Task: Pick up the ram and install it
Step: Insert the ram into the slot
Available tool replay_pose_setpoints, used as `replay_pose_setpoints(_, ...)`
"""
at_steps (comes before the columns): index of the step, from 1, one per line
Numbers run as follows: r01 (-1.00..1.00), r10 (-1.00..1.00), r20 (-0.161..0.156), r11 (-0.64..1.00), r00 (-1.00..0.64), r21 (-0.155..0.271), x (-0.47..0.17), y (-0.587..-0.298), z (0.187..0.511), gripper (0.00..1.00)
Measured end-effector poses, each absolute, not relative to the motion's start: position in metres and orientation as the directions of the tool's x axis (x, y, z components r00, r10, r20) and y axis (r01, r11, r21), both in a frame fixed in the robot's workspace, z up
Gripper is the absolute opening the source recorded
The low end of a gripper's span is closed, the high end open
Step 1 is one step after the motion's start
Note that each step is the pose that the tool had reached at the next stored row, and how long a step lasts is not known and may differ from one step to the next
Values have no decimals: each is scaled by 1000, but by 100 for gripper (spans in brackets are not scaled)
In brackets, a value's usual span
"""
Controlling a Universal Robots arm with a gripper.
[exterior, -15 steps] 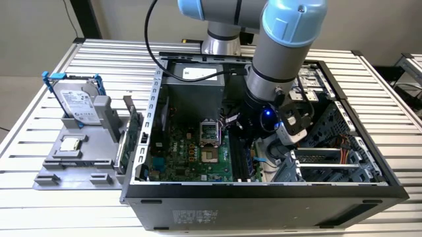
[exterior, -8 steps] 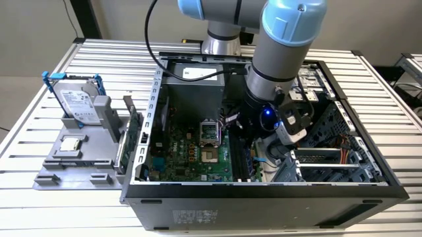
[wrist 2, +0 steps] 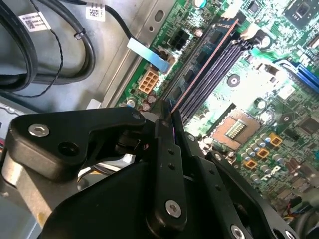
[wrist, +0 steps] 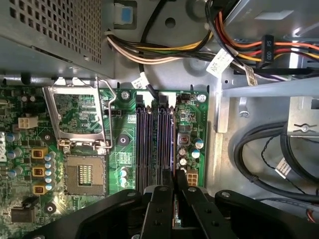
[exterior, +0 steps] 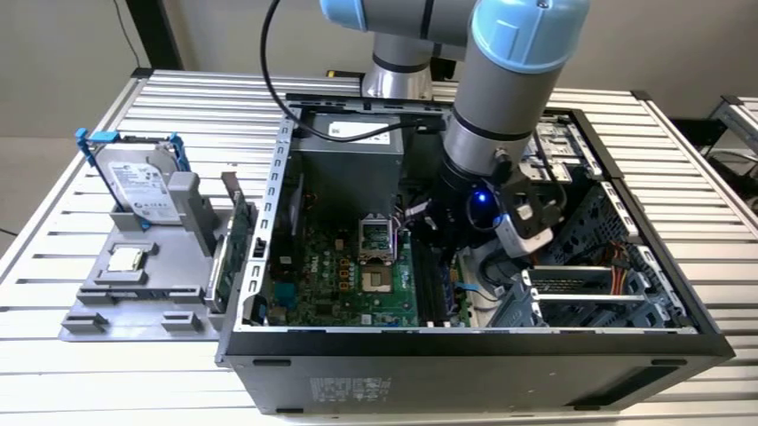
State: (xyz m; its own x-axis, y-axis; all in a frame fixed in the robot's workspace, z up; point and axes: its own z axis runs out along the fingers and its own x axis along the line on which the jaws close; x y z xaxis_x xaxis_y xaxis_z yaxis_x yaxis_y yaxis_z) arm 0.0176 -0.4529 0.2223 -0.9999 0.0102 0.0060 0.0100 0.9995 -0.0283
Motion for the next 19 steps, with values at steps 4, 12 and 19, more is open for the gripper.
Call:
replay_pose_setpoints(4, 33, 33, 6, 999, -999, -28, 17, -452, 222, 0)
replay_pose_setpoints(12, 34, 34, 6, 999, -999, -27, 17, -450, 218, 0)
replay_pose_setpoints(19, 34, 34, 6, 999, -999, -28, 17, -450, 217, 0)
